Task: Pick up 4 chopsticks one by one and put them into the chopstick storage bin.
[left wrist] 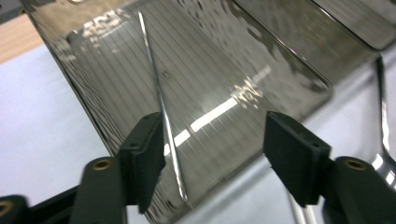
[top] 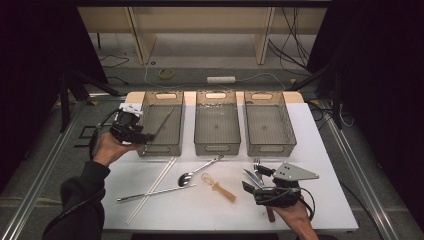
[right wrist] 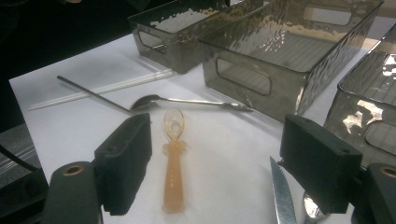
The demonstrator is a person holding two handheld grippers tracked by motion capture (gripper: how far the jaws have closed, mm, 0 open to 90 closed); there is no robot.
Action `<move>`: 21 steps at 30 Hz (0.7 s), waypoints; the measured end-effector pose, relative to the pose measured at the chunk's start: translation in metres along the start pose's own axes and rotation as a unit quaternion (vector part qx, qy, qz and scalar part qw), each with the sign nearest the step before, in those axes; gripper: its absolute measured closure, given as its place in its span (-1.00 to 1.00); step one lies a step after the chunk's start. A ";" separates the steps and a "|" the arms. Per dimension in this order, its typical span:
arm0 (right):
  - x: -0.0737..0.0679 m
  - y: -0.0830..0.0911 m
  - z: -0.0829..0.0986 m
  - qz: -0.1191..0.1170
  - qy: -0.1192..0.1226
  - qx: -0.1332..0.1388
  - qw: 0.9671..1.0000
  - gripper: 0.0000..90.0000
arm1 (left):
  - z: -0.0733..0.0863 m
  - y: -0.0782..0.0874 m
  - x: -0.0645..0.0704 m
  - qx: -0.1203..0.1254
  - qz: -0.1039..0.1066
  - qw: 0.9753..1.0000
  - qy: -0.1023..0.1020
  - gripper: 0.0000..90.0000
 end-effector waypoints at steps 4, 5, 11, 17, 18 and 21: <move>0.000 0.000 -0.001 -0.001 0.000 0.001 1.000 -0.42 | 0.009 0.003 0.012 -0.025 0.008 0.999 -0.021 -0.30; 0.000 0.000 -0.001 -0.001 0.000 0.000 1.000 -0.42 | 0.011 0.004 0.016 -0.030 0.011 0.999 -0.026 -0.32; -0.001 0.000 0.000 -0.002 0.001 0.000 1.000 -0.42 | 0.028 0.012 0.039 -0.056 0.028 0.997 -0.051 -0.38; -0.002 -0.001 0.000 -0.003 0.003 -0.002 1.000 -0.42 | 0.049 0.016 0.058 -0.087 0.042 0.993 -0.073 -0.41; -0.002 -0.001 0.000 -0.003 0.003 -0.002 1.000 -0.42 | 0.051 0.017 0.062 -0.090 0.046 0.992 -0.072 -0.42; -0.002 -0.002 0.000 -0.004 0.002 -0.004 1.000 -0.42 | 0.057 0.020 0.070 -0.098 0.052 0.991 -0.081 -0.42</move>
Point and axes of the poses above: each handheld gripper's, and its own axes: y roughly backward along the jaws, z roughly out of its underside, x roughly to its right, the point moved 8 cm from there along -y, roughly forward along the jaws, and after that the axes turned 2 degrees about -z, right-handed, at the moved point
